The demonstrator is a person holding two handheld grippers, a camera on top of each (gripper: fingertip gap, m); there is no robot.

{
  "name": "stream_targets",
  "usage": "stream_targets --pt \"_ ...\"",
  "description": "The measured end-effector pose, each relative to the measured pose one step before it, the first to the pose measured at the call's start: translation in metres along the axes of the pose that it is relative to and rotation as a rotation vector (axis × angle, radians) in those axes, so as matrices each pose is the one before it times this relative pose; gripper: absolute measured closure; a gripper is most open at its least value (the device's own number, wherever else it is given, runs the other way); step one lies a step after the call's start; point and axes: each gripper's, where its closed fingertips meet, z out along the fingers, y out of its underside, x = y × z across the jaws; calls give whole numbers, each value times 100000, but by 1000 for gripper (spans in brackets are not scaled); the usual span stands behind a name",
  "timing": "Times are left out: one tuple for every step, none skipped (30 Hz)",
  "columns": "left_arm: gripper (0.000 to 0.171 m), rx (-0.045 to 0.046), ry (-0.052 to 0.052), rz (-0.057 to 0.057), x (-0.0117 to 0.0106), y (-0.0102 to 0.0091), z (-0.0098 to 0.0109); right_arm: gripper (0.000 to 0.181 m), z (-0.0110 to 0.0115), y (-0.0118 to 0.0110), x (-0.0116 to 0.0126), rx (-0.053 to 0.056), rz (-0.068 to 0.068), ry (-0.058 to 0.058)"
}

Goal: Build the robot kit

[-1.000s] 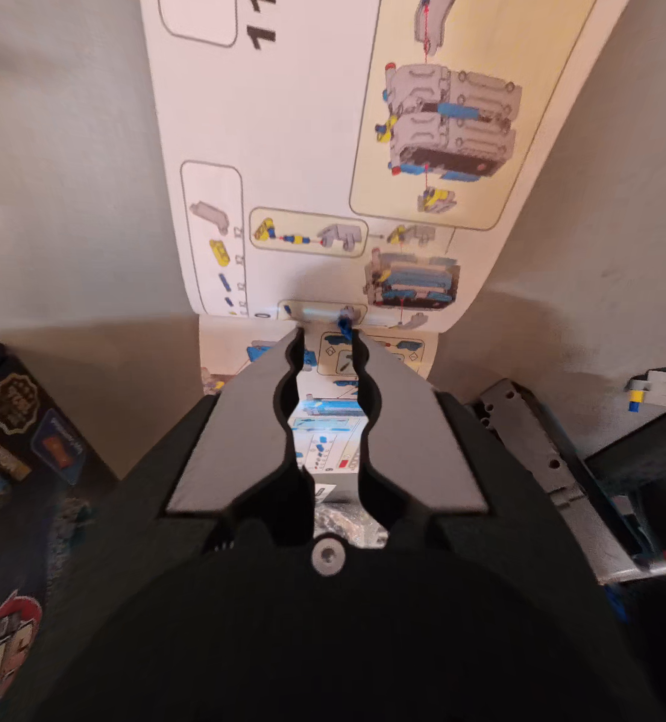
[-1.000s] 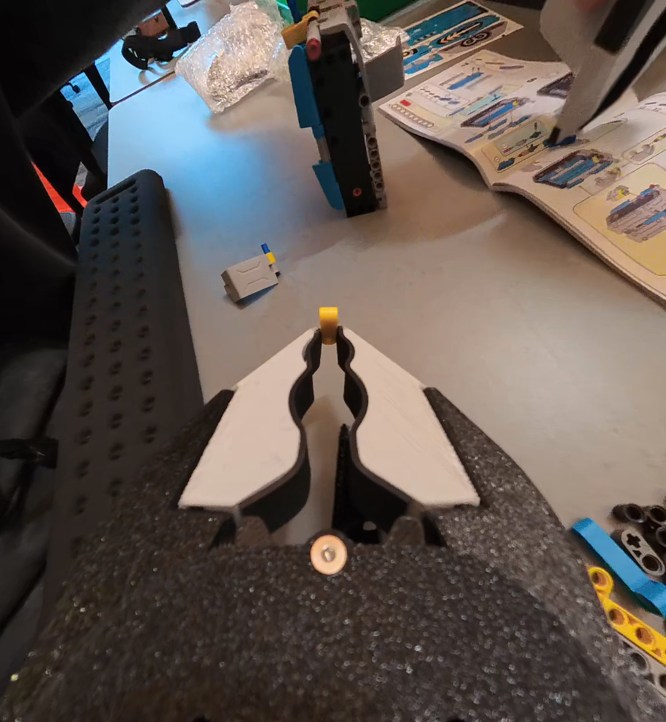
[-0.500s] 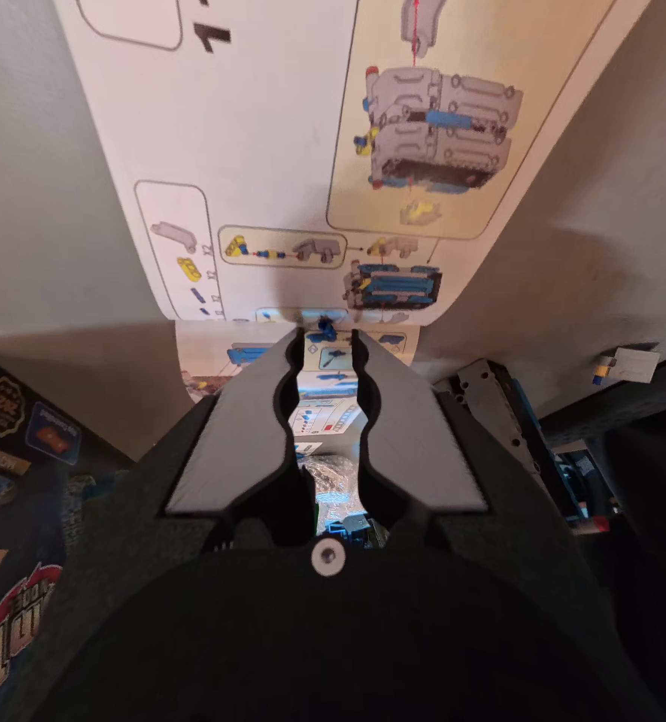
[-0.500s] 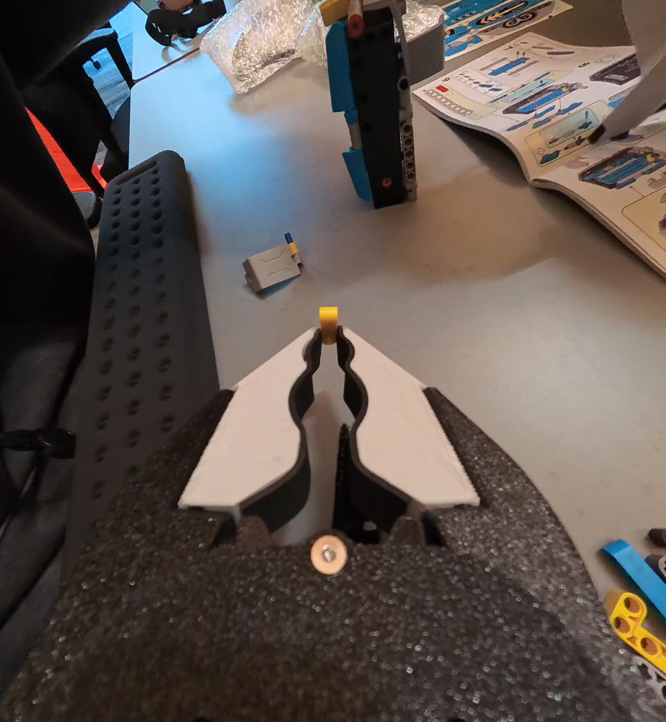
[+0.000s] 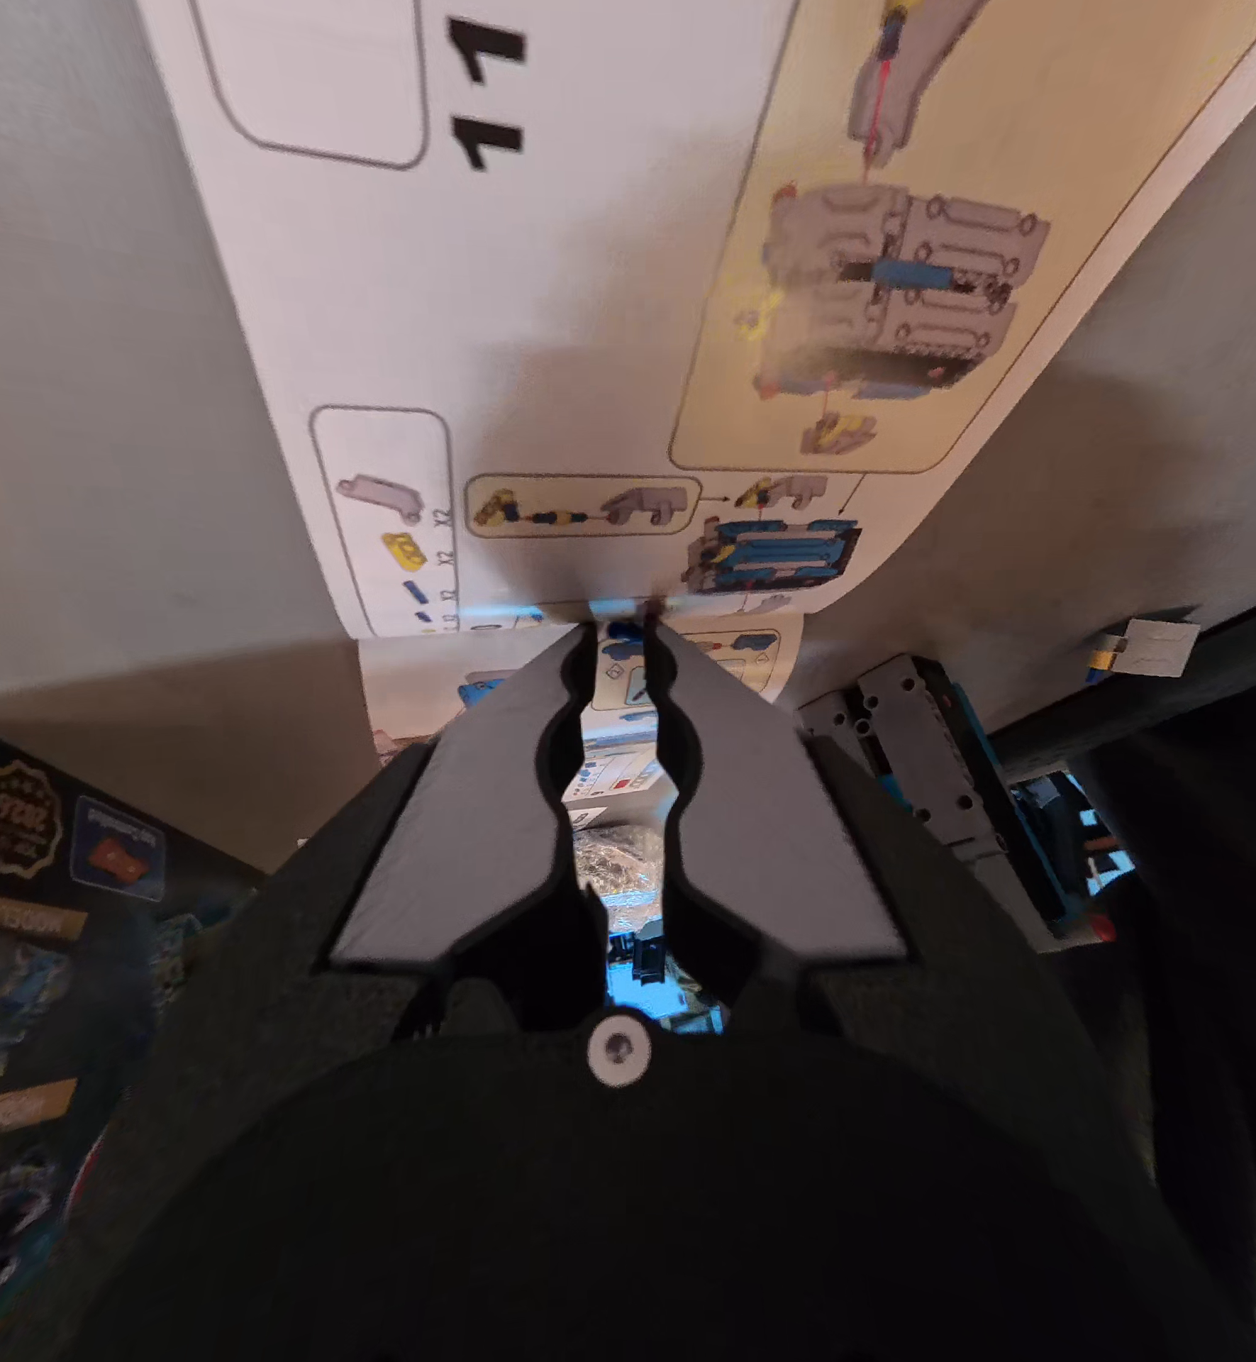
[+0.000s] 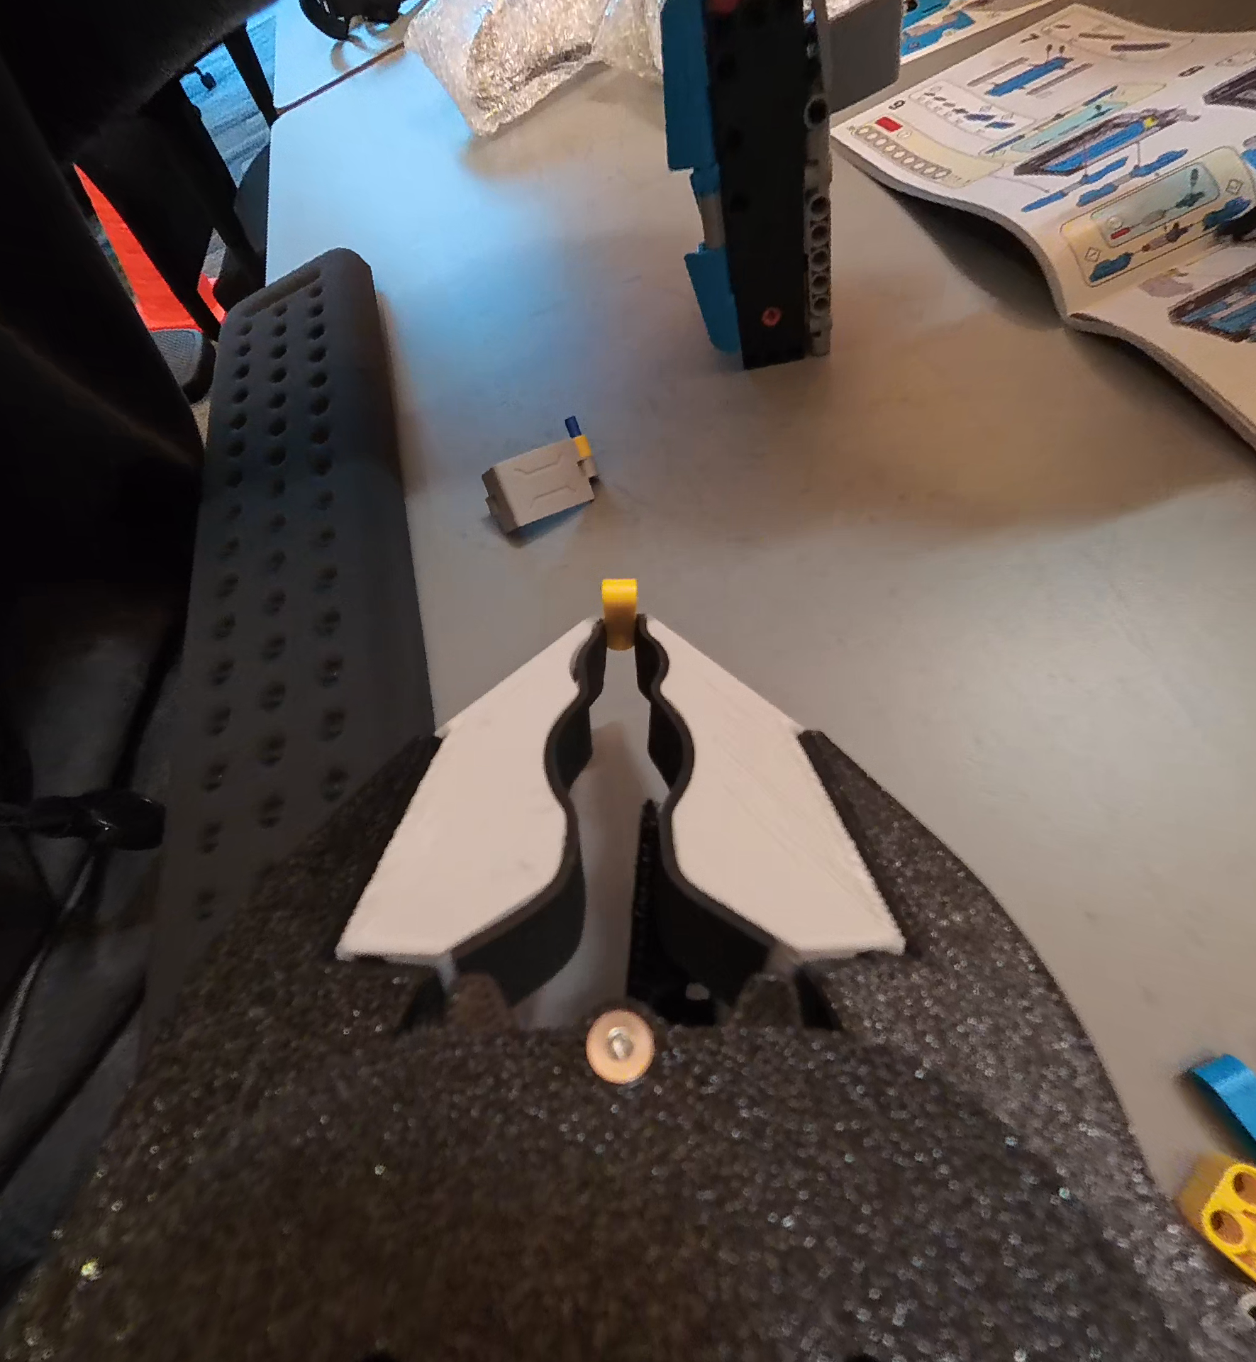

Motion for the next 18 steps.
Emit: stream_targets --pt "161 31 1275 -737 -50 -35 -5 174 0 -13 -15 98 69 -159" --pt "162 402 1336 -195 -34 -37 -11 174 1 -15 -32 113 116 -257" --pt "162 879 1450 -165 -30 -24 -8 174 15 0 -21 4 49 -189" --pt "164 1071 1374 104 -31 -34 7 174 22 31 -8 -219 -4 -100" --pt "164 1363 771 507 -23 -15 0 174 40 37 -11 -266 -20 -102" --pt "164 1565 -61 1514 1 36 2 174 25 42 -17 -217 5 -116" --pt "164 2005 -583 1650 1 14 5 174 6 23 -2 -72 59 -86" --pt "164 2513 -487 330 10 7 -10 174 -28 5 16 86 61 57" --pt "164 3075 -346 -332 16 13 -27 174 -48 -30 21 335 31 119" --pt "165 3665 -431 -180 28 15 -52 174 -65 -73 25 535 202 8" --pt "165 4191 -457 200 38 14 -70 174 -67 -85 11 613 277 -143" --pt "166 4367 -522 99 30 31 -66 174 -59 -71 8 539 300 -144" --pt "168 4485 -1372 228 -72 52 -108 174 -37 -56 37 431 315 -58" --pt "168 4699 -2321 361 -160 29 -203 174 -6 -12 73 176 235 186" --pt "168 4696 -1610 1702 3 51 -171 174 8 22 99 -34 169 278" --pt "168 5141 -1186 1132 98 34 -120 174 24 56 117 -187 318 311" --pt "168 5244 -801 -901 42 72 -85 174 1 22 153 -65 270 566" --pt "168 5597 529 1167 232 71 -44 174 -18 -29 178 267 312 645"
